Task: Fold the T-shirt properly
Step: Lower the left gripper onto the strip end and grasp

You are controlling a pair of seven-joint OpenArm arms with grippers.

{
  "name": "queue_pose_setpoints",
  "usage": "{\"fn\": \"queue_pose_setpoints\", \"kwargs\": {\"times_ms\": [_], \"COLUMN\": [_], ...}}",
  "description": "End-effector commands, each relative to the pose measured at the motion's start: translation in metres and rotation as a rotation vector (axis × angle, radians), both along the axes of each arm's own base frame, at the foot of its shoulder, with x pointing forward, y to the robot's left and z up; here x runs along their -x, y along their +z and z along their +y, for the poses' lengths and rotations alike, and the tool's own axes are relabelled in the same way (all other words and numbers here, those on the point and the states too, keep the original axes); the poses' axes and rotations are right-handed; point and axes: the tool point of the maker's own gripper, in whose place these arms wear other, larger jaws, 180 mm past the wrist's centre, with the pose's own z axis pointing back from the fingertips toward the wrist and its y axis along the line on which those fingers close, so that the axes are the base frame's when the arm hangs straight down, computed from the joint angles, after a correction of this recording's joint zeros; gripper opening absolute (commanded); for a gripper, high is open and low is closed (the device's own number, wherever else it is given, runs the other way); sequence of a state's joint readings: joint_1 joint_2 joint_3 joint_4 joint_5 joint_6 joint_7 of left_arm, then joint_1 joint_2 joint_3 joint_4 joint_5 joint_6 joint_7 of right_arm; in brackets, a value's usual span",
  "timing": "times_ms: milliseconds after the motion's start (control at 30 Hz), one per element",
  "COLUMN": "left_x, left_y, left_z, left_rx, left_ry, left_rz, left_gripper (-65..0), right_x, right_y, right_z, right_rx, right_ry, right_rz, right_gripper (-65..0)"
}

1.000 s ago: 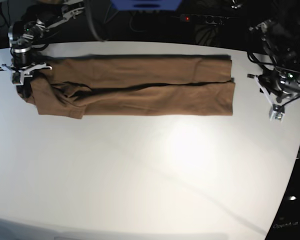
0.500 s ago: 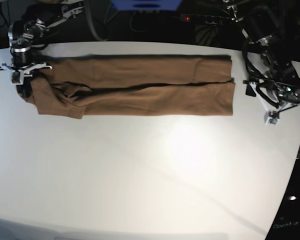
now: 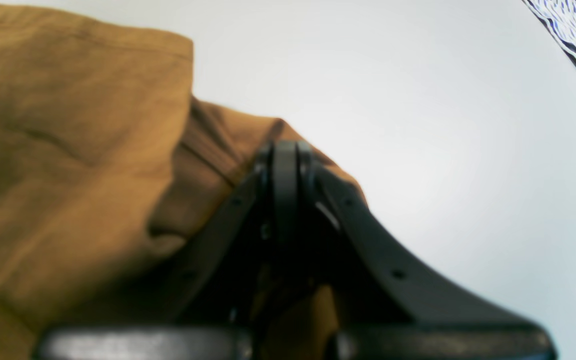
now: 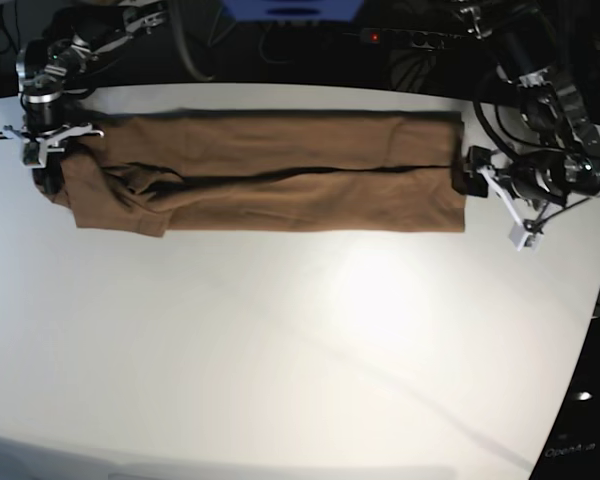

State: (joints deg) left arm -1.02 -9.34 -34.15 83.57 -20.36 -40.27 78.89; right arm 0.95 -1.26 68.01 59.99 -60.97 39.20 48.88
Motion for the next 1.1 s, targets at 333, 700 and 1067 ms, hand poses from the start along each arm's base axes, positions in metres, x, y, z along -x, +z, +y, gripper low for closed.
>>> {"fn": "queue_pose_setpoints", "kwargs": {"times_ms": [333,700,1067], "left_x": [0.019,0.036,0.051], "left_y": [-0.029,-0.037,-0.047], "left_z": [-0.007,-0.007,-0.033], "left_rx": [0.135,0.132,0.128], "left_ry": [0.034,0.027,-0.081], "left_rz": [0.112,0.151,0.206], "left_gripper": [-14.1,-14.1,-14.1], "right_x": [0.02,0.02,0.02], "right_y": [-0.031,-0.031,-0.031], "right_z": [0.006,0.006,0.007], "right_rx": [-0.017,-0.017,-0.019], "right_ry": [0.015,0.015,0.015], "right_rz": [0.168,0.168,0.168], "right_gripper": [-64.4,-64.4,-64.4]}}
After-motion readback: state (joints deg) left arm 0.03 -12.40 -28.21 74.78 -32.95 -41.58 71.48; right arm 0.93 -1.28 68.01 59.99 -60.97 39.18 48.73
